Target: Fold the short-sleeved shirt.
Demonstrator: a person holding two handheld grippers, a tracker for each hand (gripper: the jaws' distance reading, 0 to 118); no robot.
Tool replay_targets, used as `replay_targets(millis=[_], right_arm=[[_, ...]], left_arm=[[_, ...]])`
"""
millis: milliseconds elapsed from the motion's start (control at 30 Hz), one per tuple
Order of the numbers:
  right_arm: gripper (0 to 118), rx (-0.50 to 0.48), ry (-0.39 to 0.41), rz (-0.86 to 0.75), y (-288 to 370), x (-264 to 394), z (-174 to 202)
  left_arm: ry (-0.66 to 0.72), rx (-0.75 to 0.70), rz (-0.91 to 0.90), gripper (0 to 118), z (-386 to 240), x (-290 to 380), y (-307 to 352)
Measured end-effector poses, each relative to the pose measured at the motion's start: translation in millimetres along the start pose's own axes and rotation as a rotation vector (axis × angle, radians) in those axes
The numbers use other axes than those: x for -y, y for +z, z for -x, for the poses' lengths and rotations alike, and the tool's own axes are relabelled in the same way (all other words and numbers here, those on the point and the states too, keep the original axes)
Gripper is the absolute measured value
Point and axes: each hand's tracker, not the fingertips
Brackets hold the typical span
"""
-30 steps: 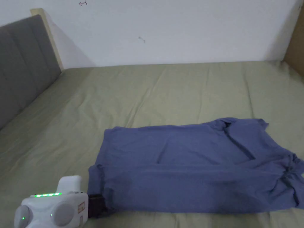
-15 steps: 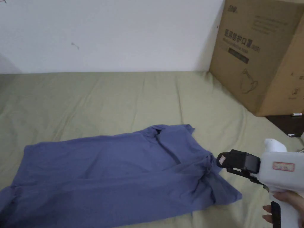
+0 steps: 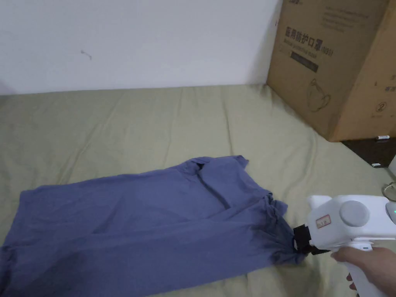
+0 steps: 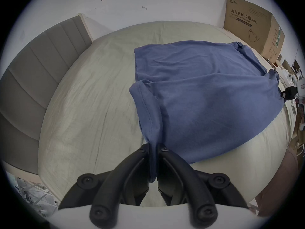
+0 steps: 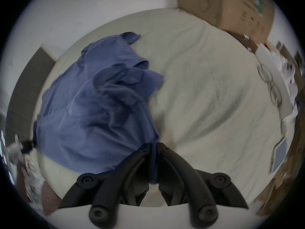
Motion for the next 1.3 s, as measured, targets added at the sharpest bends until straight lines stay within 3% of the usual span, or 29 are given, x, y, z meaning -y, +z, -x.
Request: replay_targets(millis=[33,100,200,300,433,600,633,667,700,733,767,800,967,1100,1133,1167,1200,1267,1300], right_arm=[[7,0.011,0.050,0.011,3.0,1.1,6.1],[7,-0.004,0.063,0.010,11.1,6.2,10.4],[7,0.122,0.174,-0.016,38.1,16.3,11.2],[7,0.133,0.256,-0.030,70.6,33.0,11.6],[7,0.094,0.226,0.016,103.6,73.5,6.5],[9,0.021,0.113,0.053,93.1,119.5,-8.4],[16,0.017,0.079,0.032,85.3,123.1,-12.8],[36,0.018,0.044,0.012,77.8,125.6,-13.3],[79,0.022,0.010,0.001,75.1,126.9,-14.8],[106,0.025,-0.011,0.001,74.5,127.5,-15.8],[118,0.024,-0.012,0.002,77.5,128.3,-12.2],[118,0.022,-0.008,-0.009,83.7,129.7,-6.2],[117,-0.010,0.051,-0.195,144.1,114.8,41.5],[102,-0.099,0.100,-0.626,201.9,122.3,100.2],[74,-0.104,0.096,-0.746,212.7,128.7,114.4],[30,-0.083,0.100,-0.859,219.3,135.6,131.4],[2,-0.057,0.077,-0.949,218.1,142.6,135.5],[2,-0.040,0.042,-1.115,220.1,157.1,155.4],[2,-0.025,0.032,-1.150,214.7,161.0,162.1]], left_arm=[[0.002,0.001,0.000,7,-0.2,-0.1,2.5],[0.004,0.001,-0.003,7,4.1,-3.7,6.3],[-0.021,-0.012,-0.010,7,9.2,-9.1,22.3],[-0.115,-0.010,0.008,7,16.2,-12.6,40.1],[-0.205,0.039,0.080,7,22.0,8.5,61.2],[-0.145,0.133,0.119,10,28.6,60.1,61.7],[-0.115,0.156,0.081,23,31.8,69.4,55.9],[-0.081,0.144,0.063,51,33.8,76.1,53.1],[-0.046,0.139,0.061,99,36.6,79.8,51.3],[-0.004,0.160,0.075,118,40.7,82.7,49.4],[0.030,0.182,0.076,117,45.4,84.6,49.0],[0.041,0.197,0.047,113,48.4,84.8,55.9],[0.093,0.196,-0.192,113,47.5,51.2,116.1],[0.141,0.245,-0.505,101,19.5,29.8,171.6],[0.149,0.237,-0.611,81,9.6,29.4,183.9],[0.156,0.217,-0.709,48,-2.9,32.9,193.4],[0.153,0.196,-0.781,2,-14.8,32.5,199.7],[0.157,0.068,-0.985,0,-40.7,39.9,207.2],[0.171,0.078,-1.035,0,-48.2,43.8,205.7]])
